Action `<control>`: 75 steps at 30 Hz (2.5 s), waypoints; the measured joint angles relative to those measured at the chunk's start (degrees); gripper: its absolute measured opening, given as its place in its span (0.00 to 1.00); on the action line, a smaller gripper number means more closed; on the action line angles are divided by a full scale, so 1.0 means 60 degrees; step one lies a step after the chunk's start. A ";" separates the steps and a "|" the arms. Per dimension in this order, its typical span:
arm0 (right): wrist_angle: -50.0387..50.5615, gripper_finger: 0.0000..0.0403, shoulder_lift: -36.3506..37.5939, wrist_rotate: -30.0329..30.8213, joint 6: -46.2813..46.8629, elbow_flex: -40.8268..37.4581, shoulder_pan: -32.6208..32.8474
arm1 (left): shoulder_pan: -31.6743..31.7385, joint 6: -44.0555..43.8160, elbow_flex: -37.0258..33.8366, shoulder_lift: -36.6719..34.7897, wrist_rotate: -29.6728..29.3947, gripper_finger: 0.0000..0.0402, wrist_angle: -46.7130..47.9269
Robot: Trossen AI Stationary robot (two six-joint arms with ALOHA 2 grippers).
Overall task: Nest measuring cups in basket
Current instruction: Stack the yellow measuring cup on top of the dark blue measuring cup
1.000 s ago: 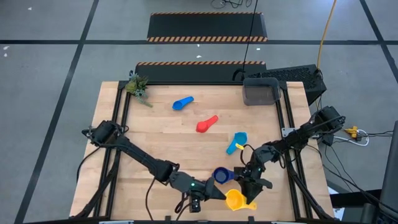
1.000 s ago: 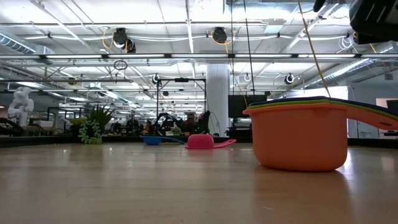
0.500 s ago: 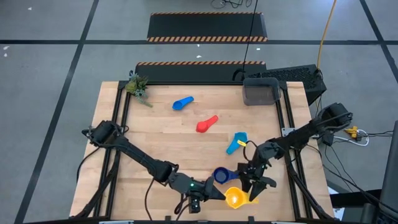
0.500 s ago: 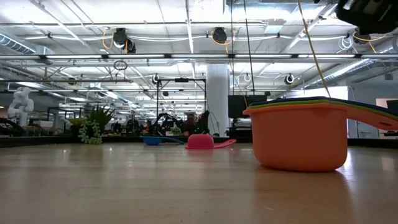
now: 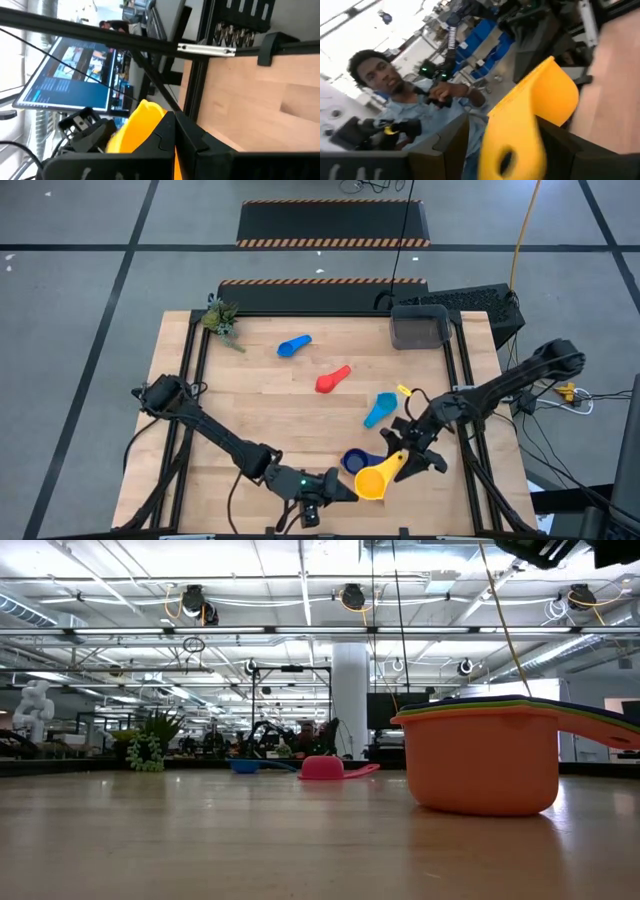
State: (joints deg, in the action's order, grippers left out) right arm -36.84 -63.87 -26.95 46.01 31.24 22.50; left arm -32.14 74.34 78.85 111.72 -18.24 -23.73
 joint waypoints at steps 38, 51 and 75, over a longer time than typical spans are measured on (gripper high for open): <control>0.3193 0.18 -0.0610 0.2601 -0.1547 -0.0004 0.0018 | 0.0582 -0.2235 0.0018 -0.0004 -0.1293 0.00 0.2395; 0.3035 0.06 -0.0759 0.6104 -0.2451 -0.0004 0.1400 | 0.0605 -0.3283 0.0018 -0.0004 -0.1256 0.00 0.3481; 0.8228 0.41 -0.7639 1.2790 -0.4014 0.6411 0.5596 | 0.0709 -0.4986 0.0018 -0.0004 -0.1636 0.00 0.4207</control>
State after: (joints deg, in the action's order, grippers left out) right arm 12.53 -109.71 49.79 21.93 69.71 56.08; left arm -27.88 44.42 78.96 111.70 -28.05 1.52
